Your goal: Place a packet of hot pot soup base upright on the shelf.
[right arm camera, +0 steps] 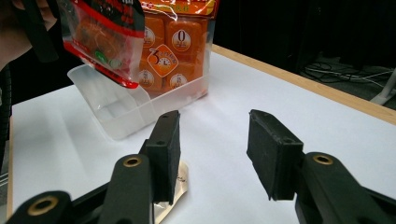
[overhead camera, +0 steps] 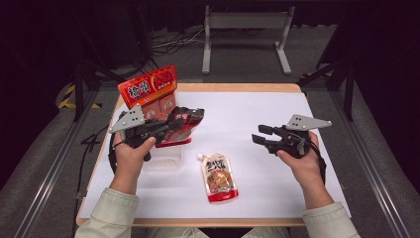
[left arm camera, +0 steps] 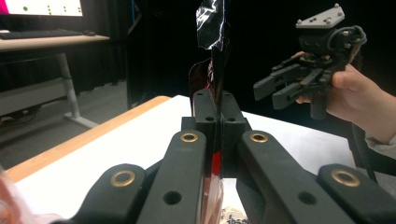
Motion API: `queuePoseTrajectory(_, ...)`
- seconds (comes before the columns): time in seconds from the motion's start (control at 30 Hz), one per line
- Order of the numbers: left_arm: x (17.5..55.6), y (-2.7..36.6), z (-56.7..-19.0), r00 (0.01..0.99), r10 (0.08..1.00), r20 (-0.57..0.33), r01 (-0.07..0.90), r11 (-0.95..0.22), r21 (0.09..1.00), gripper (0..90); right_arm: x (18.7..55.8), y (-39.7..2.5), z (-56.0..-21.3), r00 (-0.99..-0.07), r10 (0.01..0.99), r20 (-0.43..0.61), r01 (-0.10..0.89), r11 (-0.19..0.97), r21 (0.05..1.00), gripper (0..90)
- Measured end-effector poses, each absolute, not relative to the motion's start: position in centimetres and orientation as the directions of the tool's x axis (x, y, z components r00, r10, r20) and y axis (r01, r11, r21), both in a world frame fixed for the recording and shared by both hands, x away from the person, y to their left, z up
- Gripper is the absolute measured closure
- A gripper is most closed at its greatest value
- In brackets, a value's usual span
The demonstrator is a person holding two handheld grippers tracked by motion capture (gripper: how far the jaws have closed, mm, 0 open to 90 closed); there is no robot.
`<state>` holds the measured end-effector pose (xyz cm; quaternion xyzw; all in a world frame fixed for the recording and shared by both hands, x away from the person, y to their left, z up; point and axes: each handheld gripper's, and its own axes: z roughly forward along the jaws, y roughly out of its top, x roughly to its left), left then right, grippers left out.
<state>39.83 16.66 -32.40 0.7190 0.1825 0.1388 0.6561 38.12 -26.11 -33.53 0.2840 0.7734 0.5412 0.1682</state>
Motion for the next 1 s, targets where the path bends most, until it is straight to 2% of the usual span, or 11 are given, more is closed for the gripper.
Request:
queuePoseTrajectory(0.7,40.8,20.1,-32.4,0.840,0.541,-0.042,0.093,-0.067,0.993,89.4,38.4,-26.7,-33.8,-0.768,0.639,0.041,0.267,0.262,0.927,55.0)
queuePoseTrajectory(1.0,41.8,20.6,-33.7,0.859,0.507,-0.064,0.107,-0.057,0.993,89.4,38.4,-26.6,-33.9,-0.771,0.635,0.045,0.269,0.260,0.927,54.9)
